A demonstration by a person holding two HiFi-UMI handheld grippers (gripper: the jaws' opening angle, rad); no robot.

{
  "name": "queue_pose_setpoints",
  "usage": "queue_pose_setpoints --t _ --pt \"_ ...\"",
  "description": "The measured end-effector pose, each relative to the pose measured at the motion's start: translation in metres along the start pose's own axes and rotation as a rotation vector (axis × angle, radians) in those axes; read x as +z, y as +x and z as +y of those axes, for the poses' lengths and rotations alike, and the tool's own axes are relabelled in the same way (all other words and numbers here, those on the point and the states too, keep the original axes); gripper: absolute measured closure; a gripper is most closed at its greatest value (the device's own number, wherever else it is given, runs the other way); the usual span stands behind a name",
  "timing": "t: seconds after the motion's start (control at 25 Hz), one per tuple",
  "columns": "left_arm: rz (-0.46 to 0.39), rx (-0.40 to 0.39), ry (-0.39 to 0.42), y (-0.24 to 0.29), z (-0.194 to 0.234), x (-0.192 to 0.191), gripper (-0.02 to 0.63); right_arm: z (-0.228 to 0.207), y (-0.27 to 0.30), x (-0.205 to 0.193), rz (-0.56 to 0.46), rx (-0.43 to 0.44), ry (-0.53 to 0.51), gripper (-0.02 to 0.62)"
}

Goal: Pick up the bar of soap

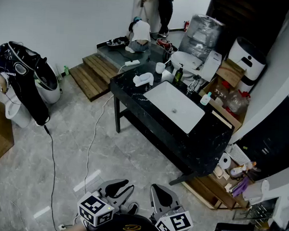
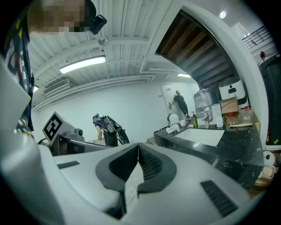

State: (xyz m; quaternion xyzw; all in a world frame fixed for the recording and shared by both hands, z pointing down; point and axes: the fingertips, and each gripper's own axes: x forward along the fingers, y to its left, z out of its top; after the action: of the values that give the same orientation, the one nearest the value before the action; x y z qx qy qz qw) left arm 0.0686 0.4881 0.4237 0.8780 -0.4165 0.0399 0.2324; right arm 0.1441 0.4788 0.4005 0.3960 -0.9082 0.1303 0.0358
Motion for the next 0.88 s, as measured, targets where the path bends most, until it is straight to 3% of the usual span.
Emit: queue_pose_setpoints --t 0.48,0.88 --pt "0.007 0.058 -0.012 0.005 -0.001 -0.008 0.492 -0.010 0.001 -0.008 0.007 0.049 0.042 0.575" --pt "0.008 0.039 -0.002 0.029 0.029 0.010 0.492 -0.031 0.040 0.000 0.009 0.028 0.068 0.575"
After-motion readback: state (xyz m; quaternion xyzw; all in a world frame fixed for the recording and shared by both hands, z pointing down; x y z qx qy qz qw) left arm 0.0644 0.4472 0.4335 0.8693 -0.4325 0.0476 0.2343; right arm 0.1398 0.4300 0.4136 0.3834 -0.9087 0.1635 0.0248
